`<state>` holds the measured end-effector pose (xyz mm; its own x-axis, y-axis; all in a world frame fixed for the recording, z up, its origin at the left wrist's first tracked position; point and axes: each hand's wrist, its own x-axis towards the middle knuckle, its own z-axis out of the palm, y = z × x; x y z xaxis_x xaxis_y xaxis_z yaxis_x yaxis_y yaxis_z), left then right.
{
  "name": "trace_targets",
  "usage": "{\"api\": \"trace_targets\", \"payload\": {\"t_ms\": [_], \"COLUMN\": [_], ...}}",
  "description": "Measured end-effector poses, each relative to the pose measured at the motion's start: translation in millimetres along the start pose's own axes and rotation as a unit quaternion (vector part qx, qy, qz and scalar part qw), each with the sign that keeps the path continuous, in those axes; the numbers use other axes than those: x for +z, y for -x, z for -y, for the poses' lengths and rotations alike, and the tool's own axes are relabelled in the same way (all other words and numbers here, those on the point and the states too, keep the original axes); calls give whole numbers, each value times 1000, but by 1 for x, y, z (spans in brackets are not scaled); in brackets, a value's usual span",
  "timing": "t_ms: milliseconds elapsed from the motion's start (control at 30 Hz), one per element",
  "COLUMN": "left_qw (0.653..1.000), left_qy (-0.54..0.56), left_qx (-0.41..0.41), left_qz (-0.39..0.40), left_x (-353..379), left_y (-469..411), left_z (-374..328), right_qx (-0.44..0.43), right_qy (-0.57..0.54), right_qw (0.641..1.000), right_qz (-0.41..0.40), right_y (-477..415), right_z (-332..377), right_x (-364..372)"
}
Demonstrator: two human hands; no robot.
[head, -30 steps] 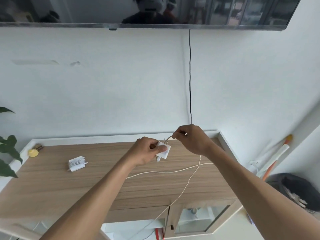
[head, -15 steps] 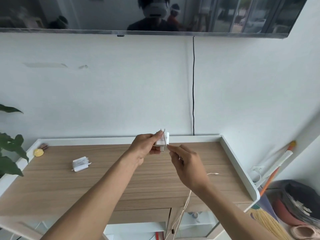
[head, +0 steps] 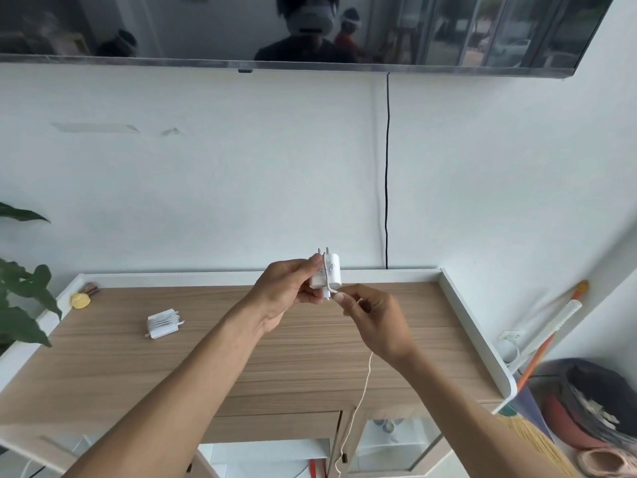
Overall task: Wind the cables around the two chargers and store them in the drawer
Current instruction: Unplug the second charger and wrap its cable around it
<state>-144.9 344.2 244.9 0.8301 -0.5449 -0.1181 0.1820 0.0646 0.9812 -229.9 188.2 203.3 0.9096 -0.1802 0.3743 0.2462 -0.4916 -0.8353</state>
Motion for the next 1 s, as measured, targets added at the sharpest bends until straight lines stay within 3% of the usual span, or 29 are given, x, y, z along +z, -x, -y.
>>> {"api": "trace_targets", "payload": {"t_ms": [100, 233, 333, 433, 600, 833, 1000], "left_qw": [998, 976, 956, 943, 938, 981, 994], "left_qy": [-19, -163, -250, -301, -339, -188, -38], "left_qx": [37, 83, 74, 61, 43, -5, -72], "left_qz": [53, 117, 136, 131, 54, -41, -70], "left_x": [1, 0, -10, -14, -11, -9, -7], "left_y": [10, 21, 24, 27, 24, 12, 9], "left_z": [-13, -27, -28, -18, -9, -6, -2], "right_qx": [36, 49, 91, 114, 108, 31, -18], "right_qy": [-25, 2, 51, 99, 205, 299, 268], "right_qw": [998, 989, 975, 965, 954, 953, 963], "right_qz": [34, 141, 197, 216, 192, 51, -16], "right_y": [-7, -20, -36, -50, -54, -28, -12], "right_z": [1, 8, 19, 33, 59, 72, 67], "right_x": [-3, -17, -36, -49, -37, -2, 16]}}
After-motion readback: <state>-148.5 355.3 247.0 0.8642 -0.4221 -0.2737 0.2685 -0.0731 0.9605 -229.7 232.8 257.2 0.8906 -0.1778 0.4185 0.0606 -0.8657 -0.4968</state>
